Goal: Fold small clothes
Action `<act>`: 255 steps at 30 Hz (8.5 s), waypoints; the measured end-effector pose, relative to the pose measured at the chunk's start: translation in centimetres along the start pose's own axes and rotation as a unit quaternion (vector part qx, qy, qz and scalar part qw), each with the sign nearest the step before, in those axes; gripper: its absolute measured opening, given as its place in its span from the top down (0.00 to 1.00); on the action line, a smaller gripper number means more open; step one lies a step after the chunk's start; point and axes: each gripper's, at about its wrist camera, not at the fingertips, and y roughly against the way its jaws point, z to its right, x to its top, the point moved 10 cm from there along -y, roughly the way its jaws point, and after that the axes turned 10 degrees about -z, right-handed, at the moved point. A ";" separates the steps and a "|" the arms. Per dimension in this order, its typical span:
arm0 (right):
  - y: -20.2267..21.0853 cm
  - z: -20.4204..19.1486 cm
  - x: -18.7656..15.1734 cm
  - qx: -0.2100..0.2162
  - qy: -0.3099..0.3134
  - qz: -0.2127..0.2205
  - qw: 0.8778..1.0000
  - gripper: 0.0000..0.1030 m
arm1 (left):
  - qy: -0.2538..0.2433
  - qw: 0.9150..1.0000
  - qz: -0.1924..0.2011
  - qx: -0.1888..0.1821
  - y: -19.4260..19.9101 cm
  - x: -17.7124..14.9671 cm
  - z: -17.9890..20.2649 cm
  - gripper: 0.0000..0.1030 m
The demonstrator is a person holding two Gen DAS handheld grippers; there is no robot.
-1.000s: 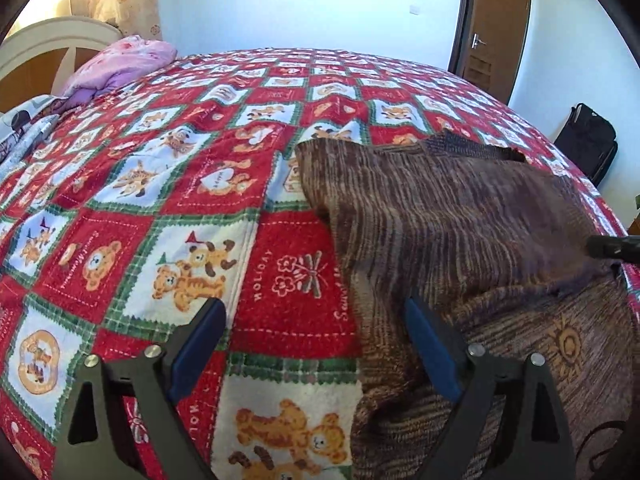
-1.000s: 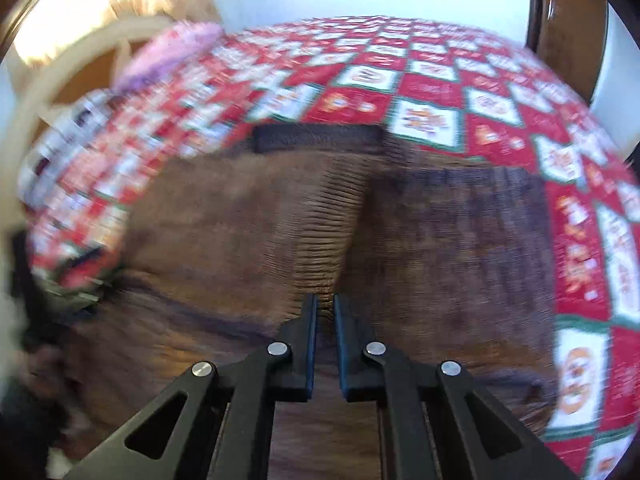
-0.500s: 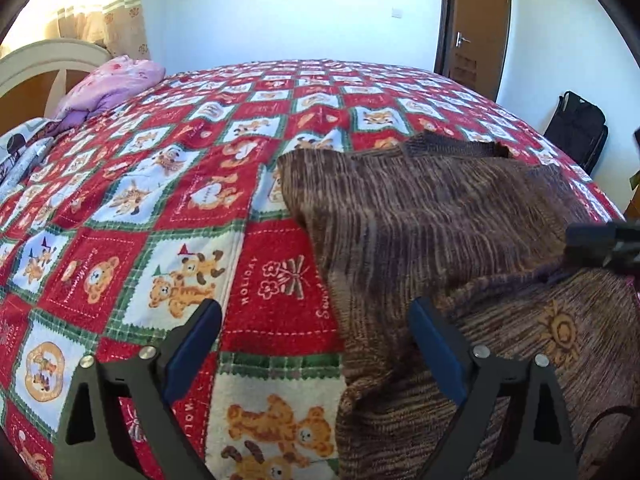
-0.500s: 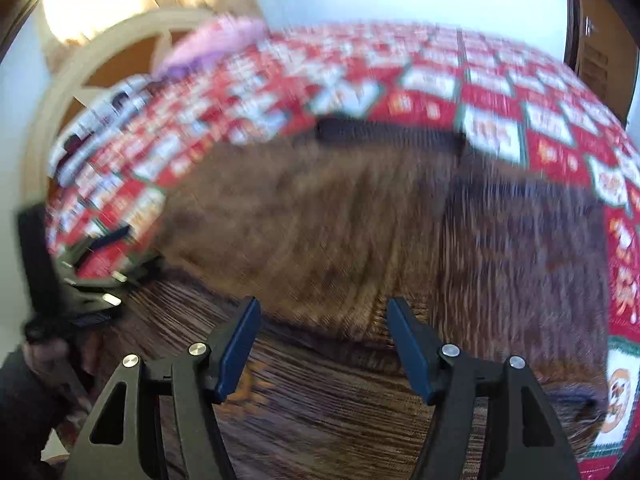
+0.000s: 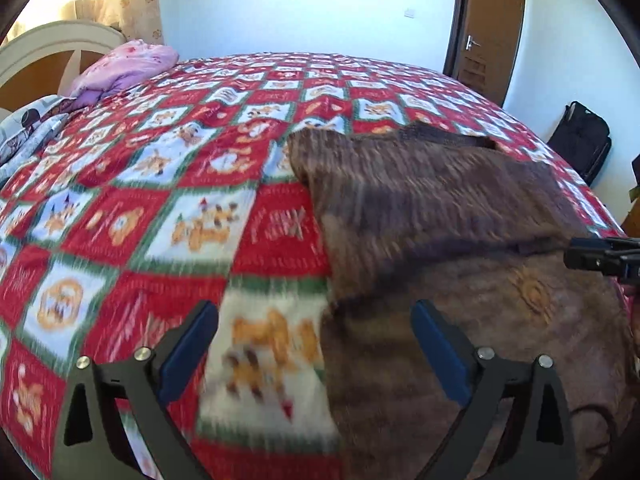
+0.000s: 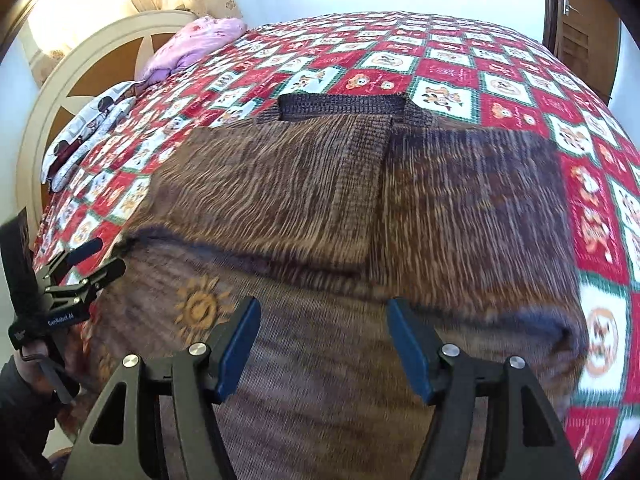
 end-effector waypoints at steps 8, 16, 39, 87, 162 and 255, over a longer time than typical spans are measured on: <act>4.5 -2.1 -5.1 0.011 0.012 0.013 1.000 0.35 | -0.021 1.000 0.015 0.001 4.6 -3.0 0.9 0.03; 7.0 -4.6 -9.1 0.006 0.039 0.028 0.999 0.35 | -0.050 0.998 0.035 -0.003 8.5 -4.3 2.1 0.03; 11.0 -3.5 -19.4 -0.045 0.043 0.048 0.997 0.35 | -0.201 0.977 -0.019 -0.066 13.6 -17.8 5.5 0.04; 15.5 3.1 -25.7 0.033 -0.099 0.113 0.988 0.37 | -0.163 0.973 -0.013 -0.164 13.0 -17.8 7.5 0.86; 1.6 19.2 12.1 0.066 -0.242 0.110 0.962 0.85 | 0.091 0.978 0.010 -0.190 -5.0 15.4 -0.7 0.87; 2.8 14.9 -1.7 -0.184 -0.081 0.026 0.979 0.18 | 0.033 0.999 0.006 0.039 -0.9 0.9 -2.9 0.04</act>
